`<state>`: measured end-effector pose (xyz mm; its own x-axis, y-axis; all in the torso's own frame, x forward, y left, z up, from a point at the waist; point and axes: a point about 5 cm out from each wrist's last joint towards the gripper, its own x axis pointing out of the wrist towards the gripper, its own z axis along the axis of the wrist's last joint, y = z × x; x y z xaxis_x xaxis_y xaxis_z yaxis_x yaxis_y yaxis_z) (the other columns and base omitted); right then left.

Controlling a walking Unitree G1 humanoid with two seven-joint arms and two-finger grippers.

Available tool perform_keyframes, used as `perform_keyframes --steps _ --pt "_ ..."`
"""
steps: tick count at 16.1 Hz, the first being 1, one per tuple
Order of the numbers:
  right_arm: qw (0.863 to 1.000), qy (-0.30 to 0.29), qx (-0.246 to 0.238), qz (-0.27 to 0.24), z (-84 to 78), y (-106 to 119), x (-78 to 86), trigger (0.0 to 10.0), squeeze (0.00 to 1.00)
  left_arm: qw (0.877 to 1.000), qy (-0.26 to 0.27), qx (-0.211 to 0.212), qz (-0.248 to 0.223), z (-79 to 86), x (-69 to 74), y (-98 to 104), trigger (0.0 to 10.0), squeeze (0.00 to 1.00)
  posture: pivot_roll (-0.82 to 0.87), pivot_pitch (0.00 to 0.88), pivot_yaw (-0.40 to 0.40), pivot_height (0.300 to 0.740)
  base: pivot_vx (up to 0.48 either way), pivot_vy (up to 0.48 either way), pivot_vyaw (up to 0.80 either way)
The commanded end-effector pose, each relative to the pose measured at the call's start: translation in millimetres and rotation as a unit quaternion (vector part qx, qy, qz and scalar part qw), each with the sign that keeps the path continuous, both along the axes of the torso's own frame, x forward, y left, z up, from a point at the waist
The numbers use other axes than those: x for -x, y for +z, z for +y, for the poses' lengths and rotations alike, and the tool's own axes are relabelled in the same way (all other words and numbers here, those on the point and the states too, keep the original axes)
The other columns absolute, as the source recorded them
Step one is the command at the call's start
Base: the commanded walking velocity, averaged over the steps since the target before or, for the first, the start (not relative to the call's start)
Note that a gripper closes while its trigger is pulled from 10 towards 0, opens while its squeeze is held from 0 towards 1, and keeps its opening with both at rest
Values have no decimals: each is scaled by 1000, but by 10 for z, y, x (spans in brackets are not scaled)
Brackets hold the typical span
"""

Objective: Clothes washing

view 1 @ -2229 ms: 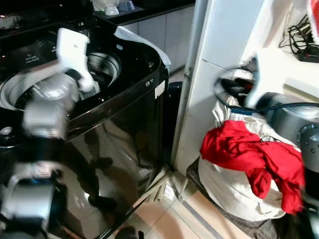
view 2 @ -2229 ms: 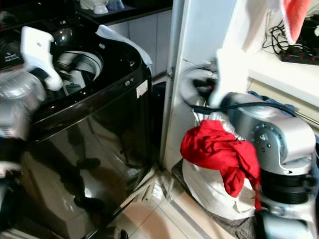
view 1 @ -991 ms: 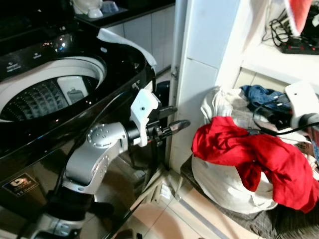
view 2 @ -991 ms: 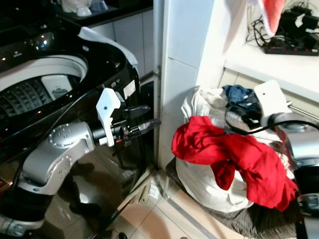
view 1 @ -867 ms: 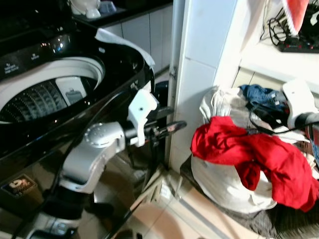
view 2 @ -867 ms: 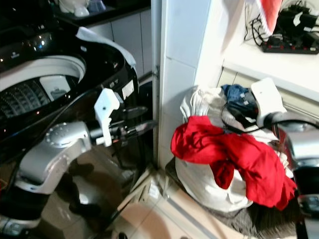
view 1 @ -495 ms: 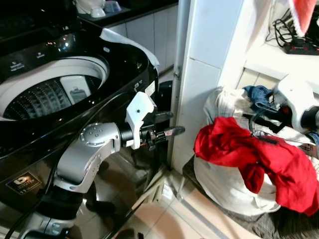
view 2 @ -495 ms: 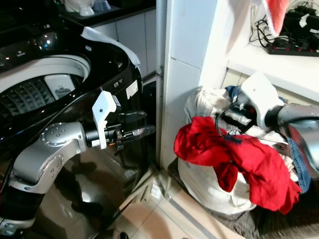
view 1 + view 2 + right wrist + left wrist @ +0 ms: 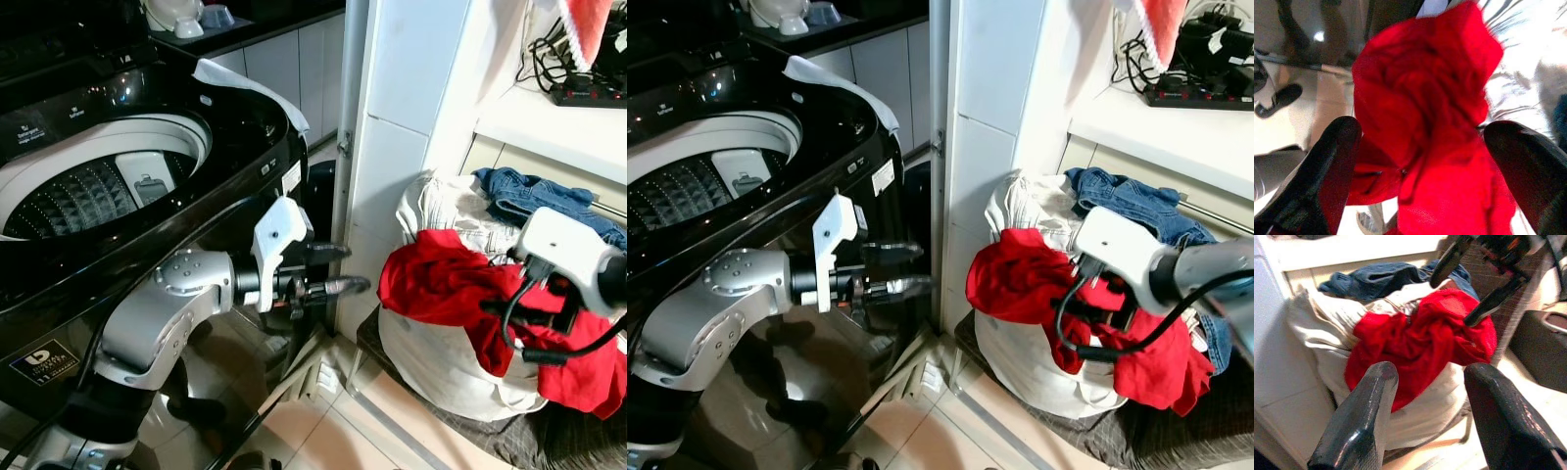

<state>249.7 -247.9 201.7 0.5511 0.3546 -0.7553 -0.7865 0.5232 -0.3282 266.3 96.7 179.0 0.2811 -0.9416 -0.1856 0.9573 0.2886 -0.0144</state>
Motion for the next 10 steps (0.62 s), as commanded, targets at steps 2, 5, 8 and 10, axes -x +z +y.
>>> perform_keyframes --steps 2,5,8,10 --pt "999 -19 48 -9 -68 -112 -43 10000 0 1000 -14 -3 -3 -40 45 12 10000 0 -13 0 51 740 0 0 0" --pt "998 -21 62 -8 -94 -212 -56 9098 0 1000 -15 -4 -3 -45 58 12 10000 0 -10 0 49 740 0 0 0" --pt "998 -26 51 -1 -92 -281 -62 0 0 1000 -17 -9 -3 -44 75 3 10000 0 -7 0 48 740 0 0 0" --pt "998 -24 56 0 -94 -304 -62 0 0 1000 -19 -10 -4 -41 83 -2 10000 0 -7 0 50 740 0 0 0"
